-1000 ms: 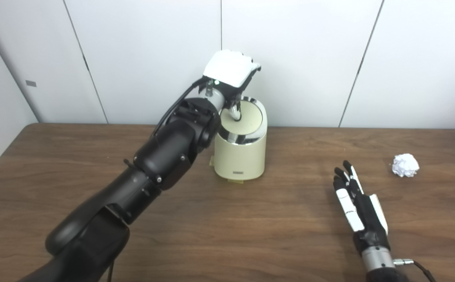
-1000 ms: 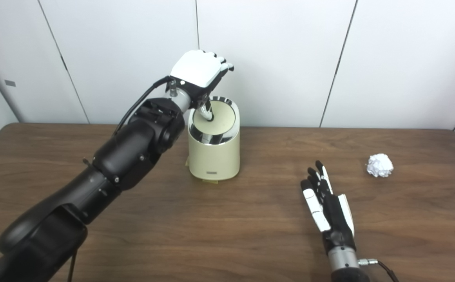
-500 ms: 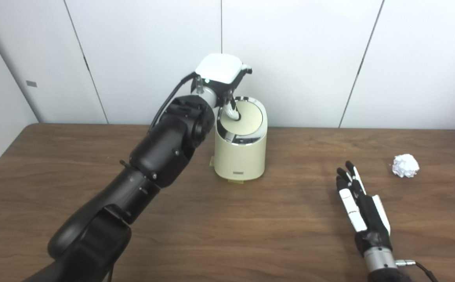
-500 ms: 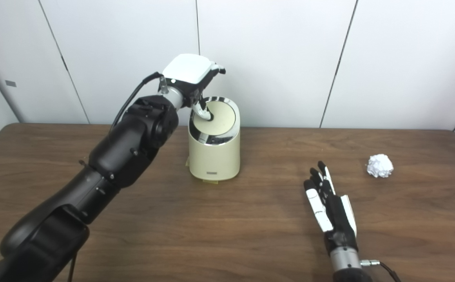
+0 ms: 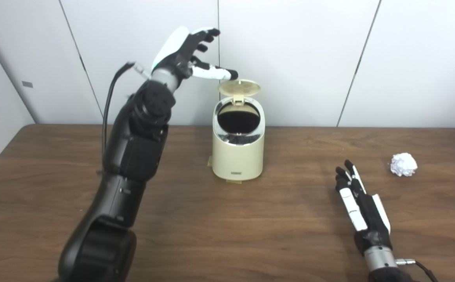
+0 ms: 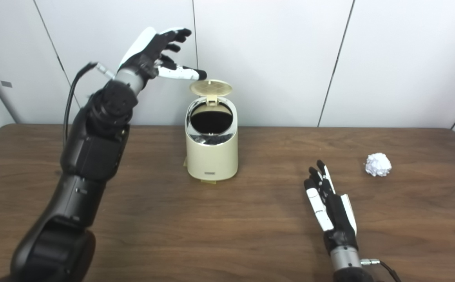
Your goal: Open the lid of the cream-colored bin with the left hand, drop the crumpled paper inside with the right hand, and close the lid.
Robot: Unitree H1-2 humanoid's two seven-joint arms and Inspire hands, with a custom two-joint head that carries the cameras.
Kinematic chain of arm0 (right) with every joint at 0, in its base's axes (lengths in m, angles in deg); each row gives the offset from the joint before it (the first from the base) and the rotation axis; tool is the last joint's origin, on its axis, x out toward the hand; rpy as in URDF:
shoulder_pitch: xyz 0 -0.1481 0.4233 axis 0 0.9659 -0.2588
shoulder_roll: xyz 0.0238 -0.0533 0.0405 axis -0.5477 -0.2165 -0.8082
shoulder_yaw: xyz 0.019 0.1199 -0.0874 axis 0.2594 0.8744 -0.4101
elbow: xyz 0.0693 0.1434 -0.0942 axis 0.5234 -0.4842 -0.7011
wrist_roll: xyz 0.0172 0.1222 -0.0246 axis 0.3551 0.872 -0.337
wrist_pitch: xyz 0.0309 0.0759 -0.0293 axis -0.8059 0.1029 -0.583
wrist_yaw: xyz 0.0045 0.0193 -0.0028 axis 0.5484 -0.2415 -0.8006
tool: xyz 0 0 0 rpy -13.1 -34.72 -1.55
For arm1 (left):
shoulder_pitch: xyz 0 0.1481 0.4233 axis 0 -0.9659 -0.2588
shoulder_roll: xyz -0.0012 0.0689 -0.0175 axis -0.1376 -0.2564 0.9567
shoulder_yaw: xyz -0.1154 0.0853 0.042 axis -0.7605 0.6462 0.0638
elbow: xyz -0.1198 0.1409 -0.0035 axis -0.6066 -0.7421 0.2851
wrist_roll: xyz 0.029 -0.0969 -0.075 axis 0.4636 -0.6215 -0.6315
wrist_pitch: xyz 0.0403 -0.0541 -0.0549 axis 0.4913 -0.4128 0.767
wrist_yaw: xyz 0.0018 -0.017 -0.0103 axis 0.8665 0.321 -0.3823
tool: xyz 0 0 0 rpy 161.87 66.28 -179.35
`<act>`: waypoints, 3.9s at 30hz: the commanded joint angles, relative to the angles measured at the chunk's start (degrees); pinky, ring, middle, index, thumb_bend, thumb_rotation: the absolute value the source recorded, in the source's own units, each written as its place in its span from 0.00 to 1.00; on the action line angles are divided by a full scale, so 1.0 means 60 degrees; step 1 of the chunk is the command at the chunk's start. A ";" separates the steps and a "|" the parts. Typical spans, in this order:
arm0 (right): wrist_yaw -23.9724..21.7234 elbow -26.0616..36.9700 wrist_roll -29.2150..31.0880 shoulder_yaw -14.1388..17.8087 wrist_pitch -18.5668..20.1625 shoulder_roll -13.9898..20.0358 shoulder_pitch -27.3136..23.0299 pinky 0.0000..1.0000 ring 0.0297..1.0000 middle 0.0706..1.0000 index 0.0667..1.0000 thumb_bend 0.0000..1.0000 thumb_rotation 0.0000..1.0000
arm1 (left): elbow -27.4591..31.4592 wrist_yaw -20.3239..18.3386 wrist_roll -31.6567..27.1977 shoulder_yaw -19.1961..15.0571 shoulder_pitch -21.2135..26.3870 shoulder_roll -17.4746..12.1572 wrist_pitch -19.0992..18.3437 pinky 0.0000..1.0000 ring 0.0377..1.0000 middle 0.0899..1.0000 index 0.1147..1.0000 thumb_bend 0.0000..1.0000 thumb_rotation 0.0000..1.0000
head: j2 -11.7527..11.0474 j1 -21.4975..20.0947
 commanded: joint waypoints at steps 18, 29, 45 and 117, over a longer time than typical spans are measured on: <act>-0.0450 0.1079 0.1096 0.0215 0.0896 0.0044 -0.0742 0.90 0.91 0.93 0.95 0.58 0.62 | 0.2992 0.0887 -0.3770 -0.2334 -0.2764 0.1119 -0.0374 0.94 0.95 0.96 0.97 0.50 0.82 | 0.0214 0.0035; -0.0119 0.1486 0.0300 0.0307 0.1633 0.0581 -0.1737 0.77 0.90 0.92 0.90 0.67 0.26 | 0.3359 0.1411 -0.4571 -0.1814 -0.4843 0.1135 0.1178 0.99 0.98 0.98 1.00 0.62 1.00 | 0.0276 -0.0279; 0.0064 0.0742 -0.1782 0.0511 0.1609 0.2537 -0.2709 0.82 0.89 0.90 0.88 0.82 0.15 | 0.3077 0.1518 -0.5608 -0.1783 -0.6158 0.0731 0.2043 1.00 1.00 1.00 1.00 0.54 1.00 | 0.0240 -0.2081; -0.2197 -0.3819 -0.5636 -0.1924 0.3158 0.5752 -0.5235 0.59 0.64 0.69 0.68 0.83 0.03 | 0.3729 0.1820 -0.5766 -0.1095 -0.5941 -0.0209 0.1706 1.00 1.00 1.00 1.00 0.45 0.86 | 0.0085 -0.4355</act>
